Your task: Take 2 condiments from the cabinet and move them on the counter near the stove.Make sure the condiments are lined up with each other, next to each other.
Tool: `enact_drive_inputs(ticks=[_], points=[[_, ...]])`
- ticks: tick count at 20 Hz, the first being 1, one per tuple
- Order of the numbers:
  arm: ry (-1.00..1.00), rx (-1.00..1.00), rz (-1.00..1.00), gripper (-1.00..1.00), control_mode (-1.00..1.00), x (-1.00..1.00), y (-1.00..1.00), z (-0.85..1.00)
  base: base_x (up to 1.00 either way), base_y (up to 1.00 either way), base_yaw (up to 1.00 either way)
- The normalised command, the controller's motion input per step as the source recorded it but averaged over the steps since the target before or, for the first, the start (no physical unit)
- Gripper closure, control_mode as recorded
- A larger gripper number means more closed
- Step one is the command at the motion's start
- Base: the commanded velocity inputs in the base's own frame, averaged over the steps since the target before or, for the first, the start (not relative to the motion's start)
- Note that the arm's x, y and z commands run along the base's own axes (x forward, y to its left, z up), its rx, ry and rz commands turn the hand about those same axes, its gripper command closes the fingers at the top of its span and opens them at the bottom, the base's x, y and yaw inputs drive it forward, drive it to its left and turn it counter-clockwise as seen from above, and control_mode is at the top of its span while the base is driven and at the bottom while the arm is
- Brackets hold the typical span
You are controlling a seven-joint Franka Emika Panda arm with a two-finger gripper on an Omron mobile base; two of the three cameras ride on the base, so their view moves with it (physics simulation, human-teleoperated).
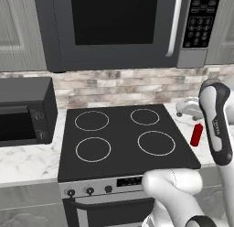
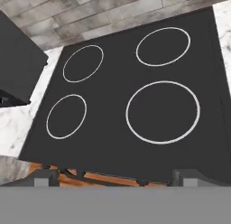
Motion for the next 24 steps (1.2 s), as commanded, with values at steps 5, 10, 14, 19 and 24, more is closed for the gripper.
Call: enact_drive_inputs(ticks=[5, 10, 14, 19, 24], points=[[0.15, -0.03, -0.24, -1.0, -1.0, 0.14, 0.78, 0.0, 0.0, 0.0, 0.0], [0.05, -0.01, -0.17, -1.0, -1.0, 0.17, 0.64, 0.01, 0.0, 0.0, 0.0], [0.02, 0.0, -0.07, -1.0, -1.0, 0.0, 0.32, 0.15, 0.0, 0.0, 0.0], [0.07, -0.11, 0.0, -1.0, -1.0, -0.07, 0.03, 0.13, 0.0, 0.0, 0.0], [0.06, -0.2, 0.0, -1.0, -1.0, -0.34, 0.0, 0.19, 0.0, 0.0, 0.0]])
